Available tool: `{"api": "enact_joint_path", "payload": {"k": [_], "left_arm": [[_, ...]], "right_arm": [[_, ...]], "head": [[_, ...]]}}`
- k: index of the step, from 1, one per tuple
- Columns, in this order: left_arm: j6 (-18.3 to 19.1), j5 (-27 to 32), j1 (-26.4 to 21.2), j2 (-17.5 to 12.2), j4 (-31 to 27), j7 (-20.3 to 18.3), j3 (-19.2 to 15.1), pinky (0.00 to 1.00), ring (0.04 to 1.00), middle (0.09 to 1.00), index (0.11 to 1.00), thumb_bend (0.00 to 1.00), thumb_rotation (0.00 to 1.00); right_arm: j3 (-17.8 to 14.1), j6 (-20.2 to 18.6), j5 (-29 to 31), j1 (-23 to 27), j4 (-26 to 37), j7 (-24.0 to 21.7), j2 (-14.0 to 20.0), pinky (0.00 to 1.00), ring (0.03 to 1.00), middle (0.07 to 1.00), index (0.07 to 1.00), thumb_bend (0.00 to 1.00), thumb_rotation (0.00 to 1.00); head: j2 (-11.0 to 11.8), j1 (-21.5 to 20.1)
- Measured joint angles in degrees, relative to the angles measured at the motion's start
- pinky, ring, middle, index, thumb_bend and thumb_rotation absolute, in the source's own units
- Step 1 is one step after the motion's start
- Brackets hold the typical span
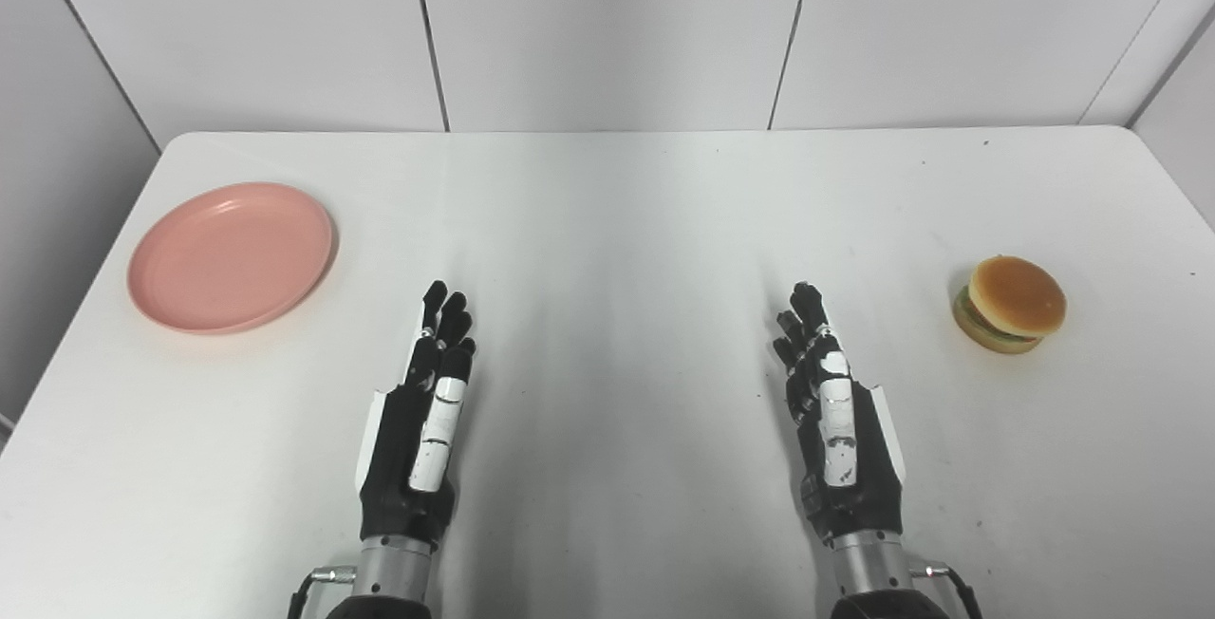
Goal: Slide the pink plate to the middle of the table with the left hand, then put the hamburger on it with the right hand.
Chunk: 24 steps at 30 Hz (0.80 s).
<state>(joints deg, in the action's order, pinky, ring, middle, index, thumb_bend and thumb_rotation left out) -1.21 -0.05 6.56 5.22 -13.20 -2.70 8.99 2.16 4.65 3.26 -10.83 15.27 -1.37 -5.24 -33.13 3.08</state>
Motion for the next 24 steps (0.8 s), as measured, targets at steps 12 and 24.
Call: {"api": "enact_joint_path", "payload": {"k": [12,24], "left_arm": [[-0.01,-0.16,0.00,0.00,0.06,0.00,-0.14,1.00,1.000,1.000,1.000,0.69,0.82],[-0.11,-0.15,0.00,0.00,0.12,0.01,-0.48,1.00,1.000,1.000,1.000,0.70,0.82]], "right_arm": [[-0.04,0.00,0.30,0.00,0.00,-0.07,0.00,1.00,0.992,0.998,0.959,0.73,1.00],[-0.04,-0.01,0.09,0.00,0.00,-0.06,-0.02,0.98,0.970,0.977,0.928,0.74,1.00]], "head": [[0.00,-0.26],[-0.09,-0.44]]}}
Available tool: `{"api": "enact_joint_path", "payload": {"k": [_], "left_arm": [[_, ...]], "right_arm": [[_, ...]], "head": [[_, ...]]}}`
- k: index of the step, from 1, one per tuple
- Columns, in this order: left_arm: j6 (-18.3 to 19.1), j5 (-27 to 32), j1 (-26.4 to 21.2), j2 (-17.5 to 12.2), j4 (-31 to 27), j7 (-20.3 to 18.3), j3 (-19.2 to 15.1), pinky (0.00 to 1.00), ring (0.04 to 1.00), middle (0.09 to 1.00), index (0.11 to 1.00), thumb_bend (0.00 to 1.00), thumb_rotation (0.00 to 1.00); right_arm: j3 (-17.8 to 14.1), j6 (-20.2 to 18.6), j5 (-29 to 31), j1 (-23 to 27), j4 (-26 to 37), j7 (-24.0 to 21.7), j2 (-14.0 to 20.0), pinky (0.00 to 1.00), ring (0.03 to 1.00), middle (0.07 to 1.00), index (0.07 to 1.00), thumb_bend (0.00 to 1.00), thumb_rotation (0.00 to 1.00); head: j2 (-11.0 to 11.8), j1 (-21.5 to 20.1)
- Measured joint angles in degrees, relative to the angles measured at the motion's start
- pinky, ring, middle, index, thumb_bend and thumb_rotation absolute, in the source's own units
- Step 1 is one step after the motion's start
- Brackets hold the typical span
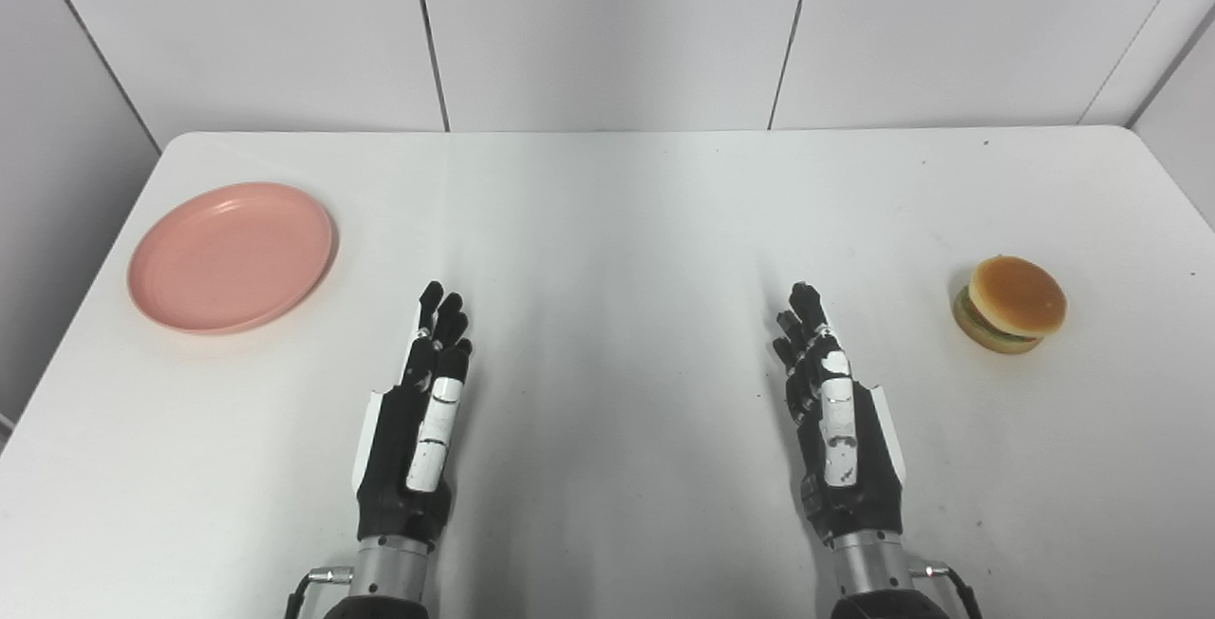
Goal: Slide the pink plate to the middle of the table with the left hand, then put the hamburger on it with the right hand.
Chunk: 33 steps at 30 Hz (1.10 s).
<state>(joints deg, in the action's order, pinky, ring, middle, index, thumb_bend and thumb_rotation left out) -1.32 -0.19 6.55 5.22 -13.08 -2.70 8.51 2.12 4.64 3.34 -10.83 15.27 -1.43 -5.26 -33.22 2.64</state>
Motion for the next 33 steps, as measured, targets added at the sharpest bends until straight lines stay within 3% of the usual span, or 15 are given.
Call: {"api": "enact_joint_path", "payload": {"k": [24,29,33], "left_arm": [[-0.31,0.04,0.00,1.01,0.29,1.05,-0.83,1.00,1.000,1.000,1.000,0.71,0.81],[-2.13,0.00,-0.02,1.47,2.86,1.14,-0.72,1.00,1.000,1.000,1.000,0.70,0.79],[-4.63,-0.12,-0.19,2.13,4.96,1.38,-0.19,1.00,1.000,1.000,1.000,0.68,0.77]], "right_arm": [[-0.07,0.00,0.20,0.00,0.00,0.00,0.01,0.97,0.956,0.964,0.910,0.75,1.00],[-0.69,0.00,1.56,0.01,-0.44,-0.63,0.13,1.00,0.980,0.983,0.932,0.73,1.00],[-1.93,0.01,2.79,0.03,-1.66,-1.70,0.31,1.00,0.989,0.987,0.937,0.73,1.00]], "head": [[0.70,0.53],[4.38,5.26],[5.36,6.86]]}}
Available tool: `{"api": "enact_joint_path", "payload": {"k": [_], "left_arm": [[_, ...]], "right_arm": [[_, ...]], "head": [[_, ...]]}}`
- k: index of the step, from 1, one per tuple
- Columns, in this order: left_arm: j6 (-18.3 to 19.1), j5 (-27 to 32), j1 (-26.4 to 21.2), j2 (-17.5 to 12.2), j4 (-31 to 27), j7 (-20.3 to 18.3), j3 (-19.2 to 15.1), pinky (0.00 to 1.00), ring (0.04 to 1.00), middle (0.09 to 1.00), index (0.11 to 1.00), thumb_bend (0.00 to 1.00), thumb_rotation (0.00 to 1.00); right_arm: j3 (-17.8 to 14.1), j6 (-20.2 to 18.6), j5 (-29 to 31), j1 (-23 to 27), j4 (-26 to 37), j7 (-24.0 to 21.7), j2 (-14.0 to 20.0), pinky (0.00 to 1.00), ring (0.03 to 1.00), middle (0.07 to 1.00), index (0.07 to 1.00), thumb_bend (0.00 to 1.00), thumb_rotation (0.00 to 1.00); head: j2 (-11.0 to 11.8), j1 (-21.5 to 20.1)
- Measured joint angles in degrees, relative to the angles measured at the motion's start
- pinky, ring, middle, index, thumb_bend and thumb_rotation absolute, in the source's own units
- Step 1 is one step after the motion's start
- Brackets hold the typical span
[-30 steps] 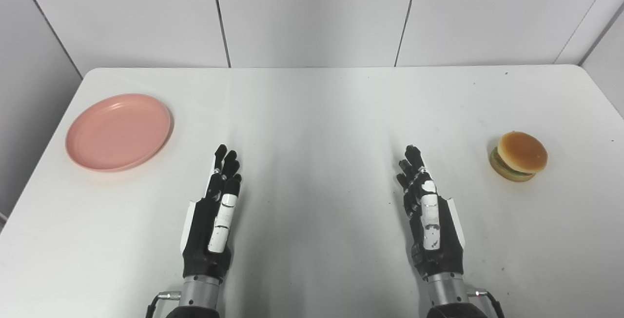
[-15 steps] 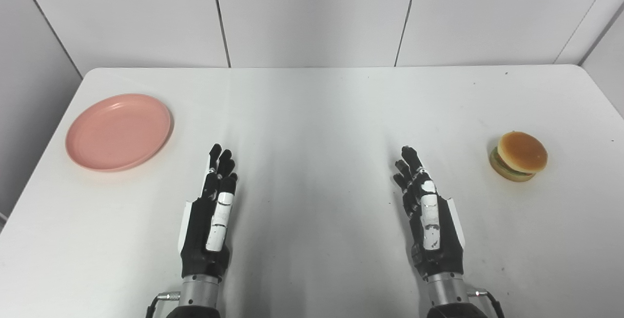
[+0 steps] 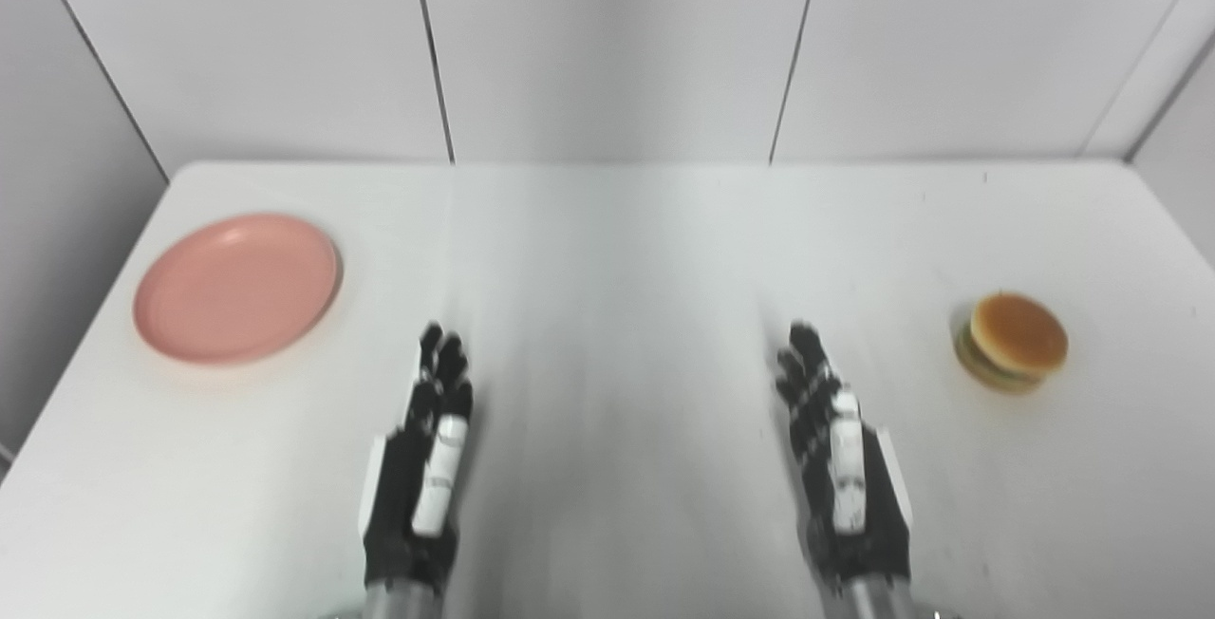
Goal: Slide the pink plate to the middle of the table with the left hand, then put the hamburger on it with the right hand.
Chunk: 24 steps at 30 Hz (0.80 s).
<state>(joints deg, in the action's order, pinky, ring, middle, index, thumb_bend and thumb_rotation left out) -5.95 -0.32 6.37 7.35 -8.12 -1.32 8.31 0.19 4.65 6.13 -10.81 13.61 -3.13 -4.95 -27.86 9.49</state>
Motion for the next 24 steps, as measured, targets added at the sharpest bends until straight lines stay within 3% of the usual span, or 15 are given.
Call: {"api": "enact_joint_path", "payload": {"k": [5,12,21,24], "left_arm": [[-3.00,-1.64,-1.15,1.70,2.06,1.08,0.91,1.00,1.000,1.000,1.000,0.65,0.77],[-5.70,-3.89,-1.76,2.38,3.53,2.24,1.49,1.00,1.000,1.000,1.000,0.63,0.75],[-7.43,-3.80,-1.90,2.39,4.21,2.40,1.56,1.00,1.000,1.000,1.000,0.59,0.74],[-7.44,-3.54,-1.90,2.38,4.05,2.35,1.52,1.00,1.000,1.000,1.000,0.64,0.76]], "right_arm": [[-1.32,1.14,0.81,0.15,-0.62,-1.41,0.23,1.00,1.000,1.000,0.954,0.72,1.00],[-2.82,1.89,1.57,0.36,-1.34,-2.30,0.42,1.00,1.000,1.000,0.971,0.67,1.00],[-2.97,1.90,1.53,0.41,-1.55,-2.85,0.42,1.00,1.000,1.000,0.970,0.63,1.00],[-2.95,1.90,1.46,0.40,-1.52,-2.83,0.40,1.00,1.000,1.000,0.960,0.64,1.00]], "head": [[2.90,4.57],[4.74,5.89],[4.13,4.75],[3.52,3.43]]}}
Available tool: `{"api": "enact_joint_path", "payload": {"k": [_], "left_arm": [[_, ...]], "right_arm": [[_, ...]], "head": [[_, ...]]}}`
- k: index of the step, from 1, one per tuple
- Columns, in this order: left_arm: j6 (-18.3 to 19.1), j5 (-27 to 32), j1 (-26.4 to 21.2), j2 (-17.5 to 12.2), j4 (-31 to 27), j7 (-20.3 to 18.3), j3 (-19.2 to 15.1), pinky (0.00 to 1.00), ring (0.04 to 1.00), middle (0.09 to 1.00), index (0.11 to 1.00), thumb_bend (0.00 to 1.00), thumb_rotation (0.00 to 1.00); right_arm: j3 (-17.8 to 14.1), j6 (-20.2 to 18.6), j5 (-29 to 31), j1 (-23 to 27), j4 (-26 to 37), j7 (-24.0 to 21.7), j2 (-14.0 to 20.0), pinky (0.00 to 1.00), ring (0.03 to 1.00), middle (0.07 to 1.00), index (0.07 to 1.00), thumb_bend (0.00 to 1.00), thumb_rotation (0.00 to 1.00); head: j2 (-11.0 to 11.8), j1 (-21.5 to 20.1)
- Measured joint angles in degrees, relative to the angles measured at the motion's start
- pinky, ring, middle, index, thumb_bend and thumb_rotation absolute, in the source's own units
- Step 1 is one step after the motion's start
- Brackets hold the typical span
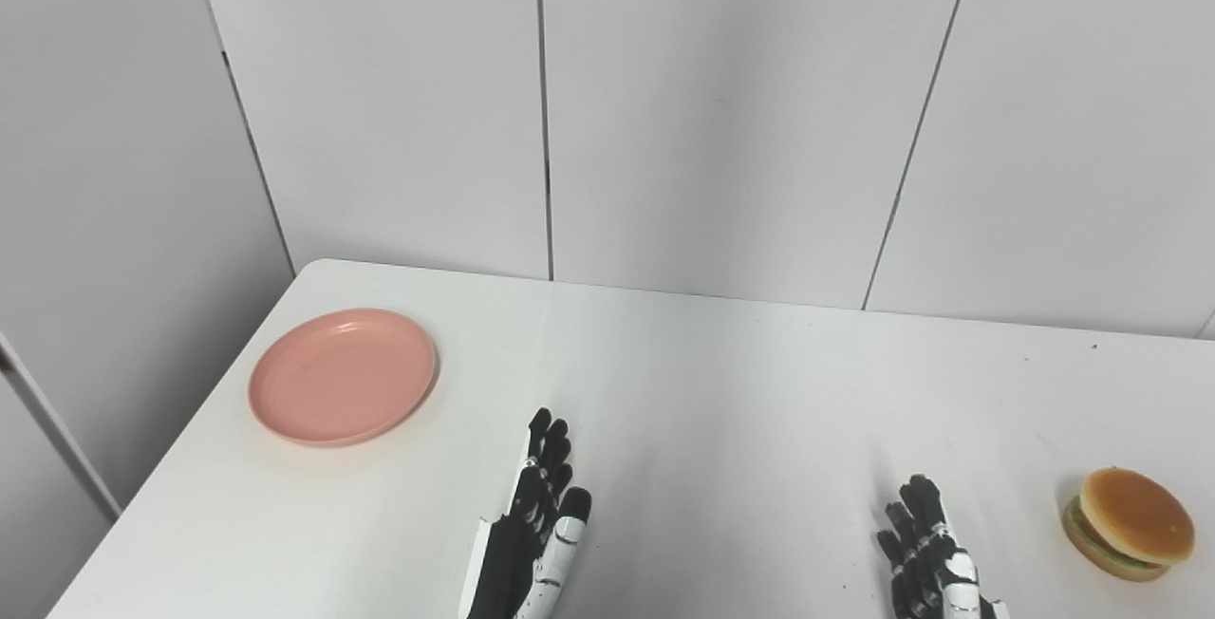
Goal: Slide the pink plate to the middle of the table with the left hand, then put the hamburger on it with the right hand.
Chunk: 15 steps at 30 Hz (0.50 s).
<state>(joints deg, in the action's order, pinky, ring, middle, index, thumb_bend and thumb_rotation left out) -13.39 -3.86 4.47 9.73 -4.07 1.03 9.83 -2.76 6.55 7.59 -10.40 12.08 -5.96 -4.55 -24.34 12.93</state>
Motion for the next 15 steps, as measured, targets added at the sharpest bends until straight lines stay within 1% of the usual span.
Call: {"api": "enact_joint_path", "payload": {"k": [4,5,9,10,13,14,15], "left_arm": [[0.03,1.70,-0.03,-0.08,-0.18,-0.23,-0.46,0.99,1.000,1.000,1.000,0.66,0.78],[0.06,2.35,-0.05,-0.13,-0.23,-0.30,-0.63,0.96,1.000,1.000,1.000,0.68,0.78],[0.77,4.91,-0.53,-0.89,-0.44,-1.04,-1.03,0.92,0.978,1.000,1.000,0.70,0.76],[1.01,4.95,-0.87,-1.09,-0.51,-1.32,-1.39,0.91,0.973,1.000,1.000,0.70,0.74],[2.41,6.50,-2.42,-1.90,-0.83,-1.51,-3.44,0.90,0.970,1.000,1.000,0.71,0.73],[2.77,6.94,-2.88,-2.23,-1.17,-1.48,-4.22,0.85,0.959,1.000,1.000,0.74,0.74],[2.91,7.07,-3.48,-2.77,-1.60,-1.40,-4.86,0.85,0.956,1.000,1.000,0.77,0.75]], "right_arm": [[0.25,0.00,-0.99,0.01,-0.02,0.38,-0.09,1.00,1.000,1.000,0.956,0.66,1.00],[0.38,0.00,-1.38,0.01,-0.03,0.43,-0.10,1.00,1.000,1.000,0.956,0.68,1.00],[0.87,0.09,-2.12,0.09,-0.14,0.52,-0.13,1.00,1.000,1.000,0.951,0.71,1.00],[1.00,0.19,-2.30,0.12,-0.17,0.55,-0.12,1.00,1.000,1.000,0.950,0.71,1.00],[1.25,0.38,-2.53,0.14,-0.15,0.62,-0.12,1.00,0.999,1.000,0.948,0.71,1.00],[1.33,0.40,-2.60,0.14,-0.13,0.65,-0.13,1.00,0.999,1.000,0.948,0.71,1.00],[1.38,0.41,-2.78,0.14,-0.12,0.67,-0.14,1.00,0.997,0.999,0.946,0.71,1.00]], "head": [[0.00,-1.41],[0.00,-1.41],[-0.27,-2.64],[-0.27,-2.64],[-0.44,-3.08],[-0.44,-3.08],[-0.53,-3.34]]}}
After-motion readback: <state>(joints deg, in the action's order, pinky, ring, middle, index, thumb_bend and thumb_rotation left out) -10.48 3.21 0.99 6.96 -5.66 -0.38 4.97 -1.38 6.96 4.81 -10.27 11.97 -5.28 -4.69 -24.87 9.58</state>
